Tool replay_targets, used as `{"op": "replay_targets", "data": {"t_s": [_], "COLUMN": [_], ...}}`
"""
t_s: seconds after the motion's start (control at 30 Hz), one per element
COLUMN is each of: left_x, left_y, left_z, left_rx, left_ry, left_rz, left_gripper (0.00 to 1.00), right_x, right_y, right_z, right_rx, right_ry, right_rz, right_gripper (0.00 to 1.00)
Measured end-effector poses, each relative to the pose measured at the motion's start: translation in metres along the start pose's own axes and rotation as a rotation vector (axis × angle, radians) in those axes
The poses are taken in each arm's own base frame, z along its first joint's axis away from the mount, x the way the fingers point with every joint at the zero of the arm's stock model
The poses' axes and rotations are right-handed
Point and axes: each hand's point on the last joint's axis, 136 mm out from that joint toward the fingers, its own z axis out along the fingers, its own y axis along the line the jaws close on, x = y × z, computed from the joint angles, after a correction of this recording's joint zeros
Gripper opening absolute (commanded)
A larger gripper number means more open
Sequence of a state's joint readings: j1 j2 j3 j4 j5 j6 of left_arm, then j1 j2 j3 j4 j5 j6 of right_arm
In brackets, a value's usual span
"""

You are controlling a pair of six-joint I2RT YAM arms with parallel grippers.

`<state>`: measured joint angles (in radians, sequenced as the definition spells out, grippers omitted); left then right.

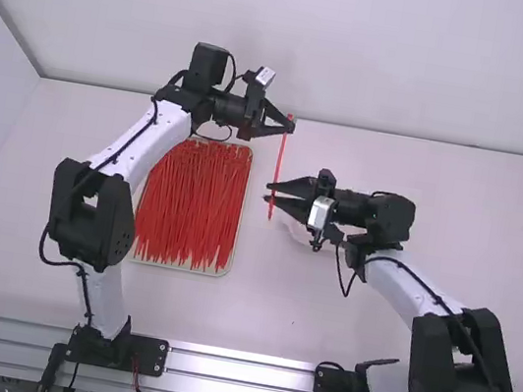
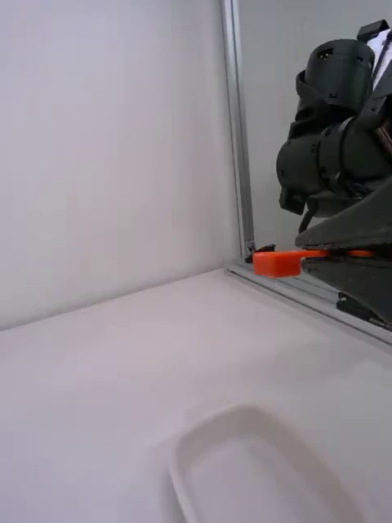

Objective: Fasten the cable tie

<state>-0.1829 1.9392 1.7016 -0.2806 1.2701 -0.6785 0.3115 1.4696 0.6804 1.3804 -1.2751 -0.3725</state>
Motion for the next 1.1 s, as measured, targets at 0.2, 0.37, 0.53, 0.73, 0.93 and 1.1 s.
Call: {"op": "replay_targets", "data": {"t_s": [0.2, 0.37, 0.53, 0.73, 0.93, 1.1], "left_x": [-0.001, -0.001, -0.001, 0.0, 0.002, 0.004], "left_y": [0.001, 0.002, 0.001, 0.002, 0.0, -0.001], "left_z": [0.0, 0.0, 0.0, 0.0, 0.0, 0.002], "left_rx": [-0.006, -0.01, -0.008, -0.007, 0.002, 0.009], "left_ry": [-0.005, -0.008, -0.005, -0.002, 0.006, 0.015], "left_rz": [0.0, 0.002, 0.02, 0.046, 0.054, 0.06], "left_gripper": [0.02, 0.02, 0.02, 0.02, 0.02, 0.02], "right_x": [-0.002, -0.006, -0.008, -0.008, -0.015, -0.018], "right_y": [0.002, 0.005, 0.006, 0.006, 0.003, 0.006], "right_z": [0.002, 0.007, 0.006, 0.007, 0.003, -0.005], "right_rx": [-0.008, -0.02, -0.025, -0.029, -0.024, -0.058], "right_ry": [-0.009, -0.025, -0.031, -0.032, -0.044, -0.049], "right_rz": [-0.006, -0.008, -0.025, -0.021, -0.023, -0.112], "right_gripper": [0.14, 0.0, 0.0, 0.0, 0.0, 0.0]}}
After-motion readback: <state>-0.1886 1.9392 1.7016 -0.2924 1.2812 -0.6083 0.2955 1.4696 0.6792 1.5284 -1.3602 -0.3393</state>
